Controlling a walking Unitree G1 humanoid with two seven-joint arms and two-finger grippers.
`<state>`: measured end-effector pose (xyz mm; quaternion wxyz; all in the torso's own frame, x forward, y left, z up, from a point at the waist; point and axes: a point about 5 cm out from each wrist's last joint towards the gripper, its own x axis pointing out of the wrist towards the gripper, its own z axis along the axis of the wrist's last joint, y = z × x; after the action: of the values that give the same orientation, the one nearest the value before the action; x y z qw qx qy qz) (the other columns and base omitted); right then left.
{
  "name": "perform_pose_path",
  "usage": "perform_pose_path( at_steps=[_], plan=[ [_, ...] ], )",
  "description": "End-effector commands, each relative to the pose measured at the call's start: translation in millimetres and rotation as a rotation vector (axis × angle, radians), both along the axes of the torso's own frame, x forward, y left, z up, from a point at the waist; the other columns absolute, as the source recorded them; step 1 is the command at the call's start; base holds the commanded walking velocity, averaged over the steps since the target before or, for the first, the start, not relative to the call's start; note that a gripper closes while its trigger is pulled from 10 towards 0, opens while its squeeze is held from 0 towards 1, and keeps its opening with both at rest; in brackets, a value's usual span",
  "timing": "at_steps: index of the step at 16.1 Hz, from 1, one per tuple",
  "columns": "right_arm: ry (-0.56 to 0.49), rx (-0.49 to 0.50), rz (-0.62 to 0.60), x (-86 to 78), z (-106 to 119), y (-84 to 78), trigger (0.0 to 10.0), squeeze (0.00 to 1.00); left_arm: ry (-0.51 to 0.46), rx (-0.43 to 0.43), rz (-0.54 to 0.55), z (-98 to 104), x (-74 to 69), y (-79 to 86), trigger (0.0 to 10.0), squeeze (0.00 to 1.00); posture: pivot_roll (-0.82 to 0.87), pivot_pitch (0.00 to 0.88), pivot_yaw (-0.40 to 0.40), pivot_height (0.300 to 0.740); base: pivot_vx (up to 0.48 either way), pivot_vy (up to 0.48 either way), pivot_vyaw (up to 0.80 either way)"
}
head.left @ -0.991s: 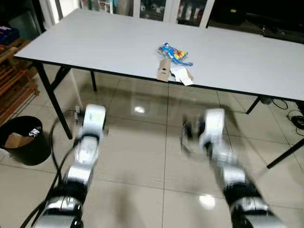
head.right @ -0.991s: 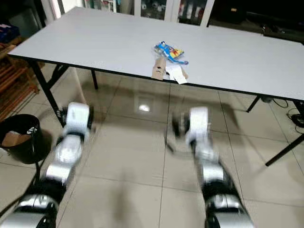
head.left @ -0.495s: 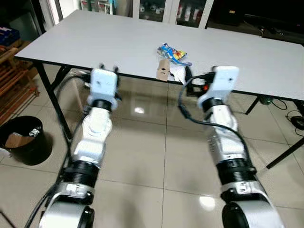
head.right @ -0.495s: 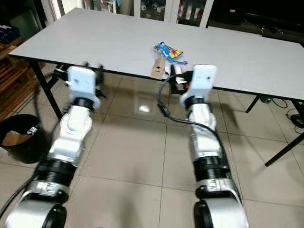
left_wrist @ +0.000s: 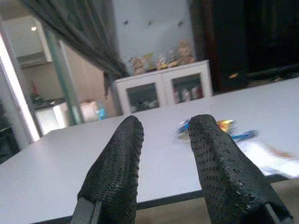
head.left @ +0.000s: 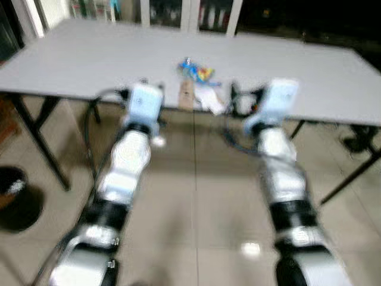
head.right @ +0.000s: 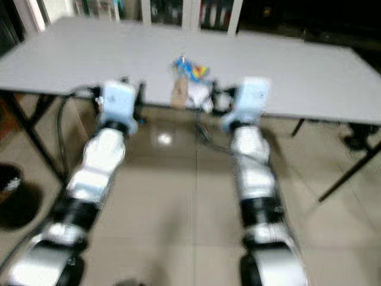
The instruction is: Picking trash to rubbish bin
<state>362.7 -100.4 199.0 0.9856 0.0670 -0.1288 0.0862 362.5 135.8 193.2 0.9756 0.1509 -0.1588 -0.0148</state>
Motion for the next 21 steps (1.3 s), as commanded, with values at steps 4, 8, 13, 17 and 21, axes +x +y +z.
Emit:
perform_pose_path(
  at_steps=[4,8,13,17,21],
  plan=[
    [-0.008,-0.006,-0.02,0.7,6.2,-8.6,10.0,0.0,0.005,0.001,-0.026,1.3,-1.1,-8.4,10.0,0.0,-0.02,0.0,-0.115,0.74,0.365,0.0,0.0],
    [0.002,-0.012,-0.011,-0.8,4.2,-6.9,10.0,0.0,0.012,0.006,-0.028,-0.6,-3.3,-7.3,10.0,0.0,-0.02,0.0,-0.113,0.74,0.363,0.0,0.0],
    [0.012,-0.02,-0.015,-1.3,1.7,-8.7,10.0,0.0,0.025,0.009,-0.025,-3.6,-4.5,-4.7,10.0,0.0,-0.02,0.0,-0.11,0.74,0.368,0.0,0.0],
    [0.013,-0.036,-0.007,-1.3,3.0,-7.1,10.0,0.0,0.029,0.012,-0.019,-1.0,-2.2,-5.5,10.0,0.0,-0.02,0.0,-0.112,0.74,0.426,0.0,0.0],
    [0.013,-0.055,-0.021,-0.9,2.9,-9.9,10.0,0.0,0.033,0.008,0.006,-0.8,-0.4,-2.9,10.0,0.0,-0.02,0.0,-0.121,0.74,0.48,0.0,0.37]
  ],
)
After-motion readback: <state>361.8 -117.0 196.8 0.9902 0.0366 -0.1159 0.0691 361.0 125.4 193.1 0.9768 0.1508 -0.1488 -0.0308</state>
